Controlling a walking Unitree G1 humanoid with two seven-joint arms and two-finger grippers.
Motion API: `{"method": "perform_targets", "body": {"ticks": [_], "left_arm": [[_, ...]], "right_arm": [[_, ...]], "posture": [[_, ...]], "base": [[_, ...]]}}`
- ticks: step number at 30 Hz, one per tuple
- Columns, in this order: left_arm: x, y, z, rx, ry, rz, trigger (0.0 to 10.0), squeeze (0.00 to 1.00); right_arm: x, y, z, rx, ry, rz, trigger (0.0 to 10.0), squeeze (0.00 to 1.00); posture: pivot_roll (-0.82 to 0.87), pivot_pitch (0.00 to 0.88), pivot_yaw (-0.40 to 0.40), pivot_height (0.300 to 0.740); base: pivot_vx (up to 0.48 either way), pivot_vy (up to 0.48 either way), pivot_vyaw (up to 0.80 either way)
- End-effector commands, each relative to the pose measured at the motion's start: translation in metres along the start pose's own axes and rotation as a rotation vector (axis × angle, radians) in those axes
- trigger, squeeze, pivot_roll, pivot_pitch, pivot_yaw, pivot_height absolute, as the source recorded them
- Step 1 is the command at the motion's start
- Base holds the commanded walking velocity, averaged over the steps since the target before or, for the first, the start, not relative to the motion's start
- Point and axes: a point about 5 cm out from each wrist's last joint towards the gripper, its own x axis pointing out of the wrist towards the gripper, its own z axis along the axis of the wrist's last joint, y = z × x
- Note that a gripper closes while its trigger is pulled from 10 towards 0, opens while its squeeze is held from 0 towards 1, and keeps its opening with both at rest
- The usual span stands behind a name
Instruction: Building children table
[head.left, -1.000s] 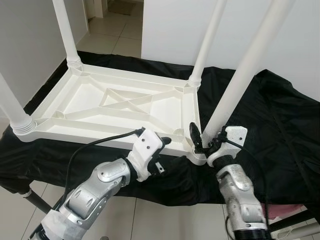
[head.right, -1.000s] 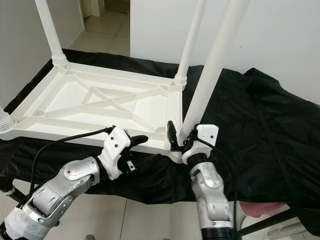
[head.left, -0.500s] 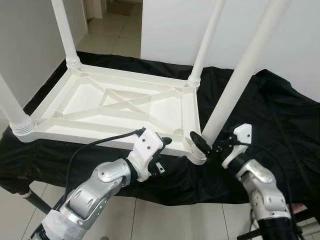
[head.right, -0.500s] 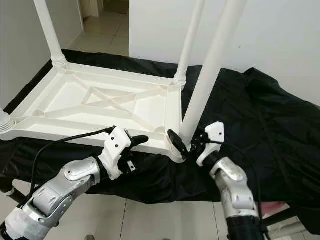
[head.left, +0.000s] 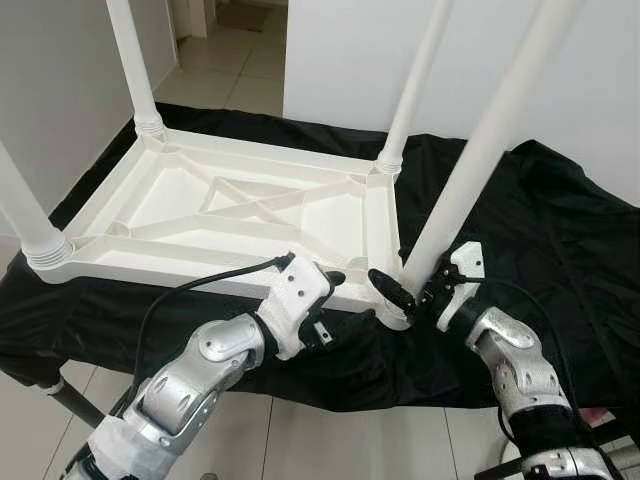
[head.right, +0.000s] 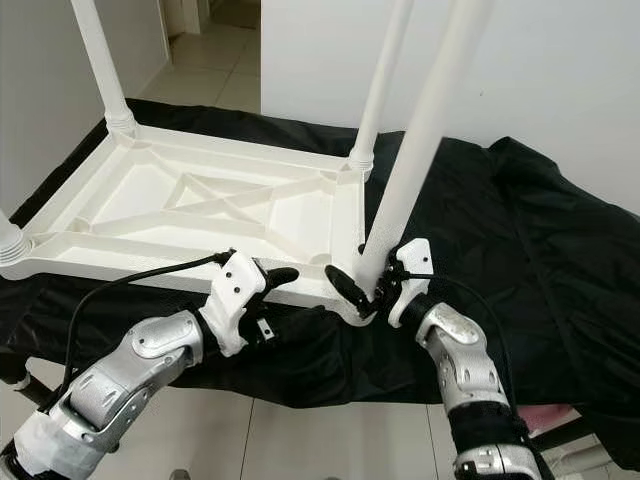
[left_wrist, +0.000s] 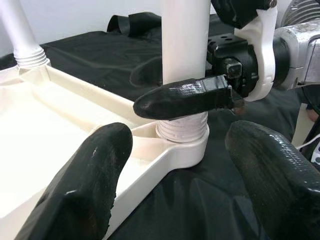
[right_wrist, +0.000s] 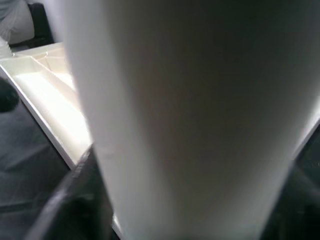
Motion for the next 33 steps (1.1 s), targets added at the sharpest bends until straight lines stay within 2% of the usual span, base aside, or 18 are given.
{"method": "perform_targets", "body": {"ticks": [1, 8, 9, 10, 11, 22, 24, 27, 28, 30, 33], "left_arm": [[0.0, -0.001, -0.001, 0.023, 0.005, -0.043, 10.0, 0.0], [0.002, -0.004, -0.002, 0.024, 0.001, -0.046, 10.0, 0.0], [0.002, -0.004, -0.002, 0.023, 0.001, -0.047, 10.0, 0.0], [0.002, -0.004, -0.002, 0.023, 0.001, -0.047, 10.0, 0.0], [0.002, -0.004, -0.002, 0.021, 0.0, -0.048, 10.0, 0.0], [0.003, -0.004, -0.002, 0.023, -0.001, -0.048, 10.0, 0.0], [0.004, -0.005, -0.004, 0.022, 0.001, -0.045, 10.0, 0.0], [0.004, -0.005, -0.004, 0.021, 0.002, -0.045, 10.0, 0.0], [0.004, -0.006, -0.004, 0.02, 0.003, -0.045, 10.0, 0.0], [0.004, -0.006, -0.004, 0.02, 0.003, -0.045, 10.0, 0.0], [0.004, -0.006, -0.005, 0.017, 0.003, -0.045, 10.0, 0.0]], "right_arm": [[-0.003, -0.004, -0.003, -0.003, 0.019, 0.004, 0.0, 0.0], [-0.007, -0.004, -0.009, -0.002, 0.028, 0.015, 0.0, 0.0], [-0.007, -0.004, -0.01, -0.002, 0.03, 0.015, 0.8, 0.0], [-0.007, -0.004, -0.01, -0.002, 0.03, 0.015, 0.8, 0.0], [-0.007, -0.005, -0.01, 0.009, 0.024, 0.012, 10.0, 0.0], [-0.004, -0.004, -0.005, 0.042, -0.015, -0.038, 10.0, 0.0], [0.002, -0.001, -0.004, 0.057, -0.031, -0.15, 10.0, 0.0], [0.004, 0.001, -0.003, 0.071, -0.039, -0.192, 10.0, 0.0], [0.007, 0.002, -0.002, 0.062, -0.047, -0.244, 10.0, 0.0], [0.007, 0.002, -0.002, 0.062, -0.047, -0.244, 10.0, 0.0], [0.012, 0.009, -0.001, 0.069, -0.052, -0.332, 10.0, 0.0]], "posture": [[0.03, 0.0, -0.09, 0.74], [0.02, 0.0, -0.092, 0.74], [0.02, 0.0, -0.092, 0.74], [0.02, 0.0, -0.092, 0.74], [0.02, 0.0, -0.092, 0.74], [0.02, 0.0, -0.095, 0.74], [0.01, 0.0, -0.093, 0.74], [0.01, 0.0, -0.093, 0.74], [0.01, 0.0, -0.093, 0.74], [0.01, 0.0, -0.093, 0.74], [0.01, 0.0, -0.095, 0.74]], "base": [[0.0, 0.0, 0.0], [0.0, 0.0, 0.0], [0.0, 0.0, 0.0], [0.0, 0.0, 0.0], [0.0, 0.0, 0.0], [0.0, 0.0, 0.0], [0.0, 0.0, 0.0], [0.0, 0.0, 0.0], [0.0, 0.0, 0.0], [0.0, 0.0, 0.0], [0.0, 0.0, 0.0]]}}
